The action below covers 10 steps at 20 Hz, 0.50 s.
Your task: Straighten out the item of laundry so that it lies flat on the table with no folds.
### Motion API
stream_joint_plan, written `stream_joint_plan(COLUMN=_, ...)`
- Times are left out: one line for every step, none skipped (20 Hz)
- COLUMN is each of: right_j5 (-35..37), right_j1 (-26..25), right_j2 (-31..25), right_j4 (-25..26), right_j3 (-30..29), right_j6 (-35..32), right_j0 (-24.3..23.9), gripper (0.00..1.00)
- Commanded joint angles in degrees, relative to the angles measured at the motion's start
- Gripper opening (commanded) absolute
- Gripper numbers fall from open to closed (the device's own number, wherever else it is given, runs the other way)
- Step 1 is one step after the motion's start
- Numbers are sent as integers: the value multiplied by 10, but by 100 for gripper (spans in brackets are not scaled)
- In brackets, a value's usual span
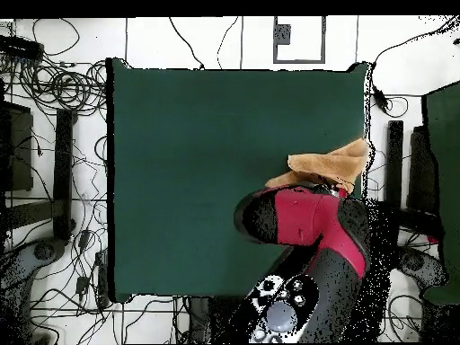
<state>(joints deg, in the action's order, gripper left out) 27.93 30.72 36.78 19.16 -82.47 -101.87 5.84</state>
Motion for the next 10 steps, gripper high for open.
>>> stream_joint_plan(right_j5=47, right_j1=62, right_j2=-204, right_j4=8, right_j3=-3, right_j6=193, right_j0=-39, gripper=0)
stream_joint_plan(right_j5=47, right_j1=67, right_j2=-215, right_j4=10, right_j3=-6, right_j6=195, right_j0=-46, gripper=0)
stream_joint_plan(right_j5=46, right_j1=71, right_j2=-226, right_j4=12, right_j3=-9, right_j6=196, right_j0=-53, gripper=0)
stream_joint_plan(right_j5=45, right_j1=76, right_j2=-237, right_j4=14, right_j3=-11, right_j6=197, right_j0=-59, gripper=0)
stream_joint_plan(right_j5=40, right_j1=88, right_j2=-273, right_j4=4, right_j3=-28, right_j6=205, right_j0=-87, gripper=0)
stream_joint_plan(right_j5=34, right_j1=101, right_j2=-309, right_j4=-5, right_j3=-45, right_j6=213, right_j0=-115, gripper=0)
stream_joint_plan(right_j5=28, right_j1=114, right_j2=-344, right_j4=-14, right_j3=-62, right_j6=221, right_j0=-142, gripper=0)
stream_joint_plan(right_j5=31, right_j1=114, right_j2=-351, right_j4=-9, right_j3=-59, right_j6=215, right_j0=-146, gripper=0)
stream_joint_plan(right_j5=34, right_j1=114, right_j2=-357, right_j4=-5, right_j3=-57, right_j6=209, right_j0=-149, gripper=0)
stream_joint_plan(right_j5=37, right_j1=114, right_j2=-364, right_j4=0, right_j3=-54, right_j6=202, right_j0=-152, gripper=0)
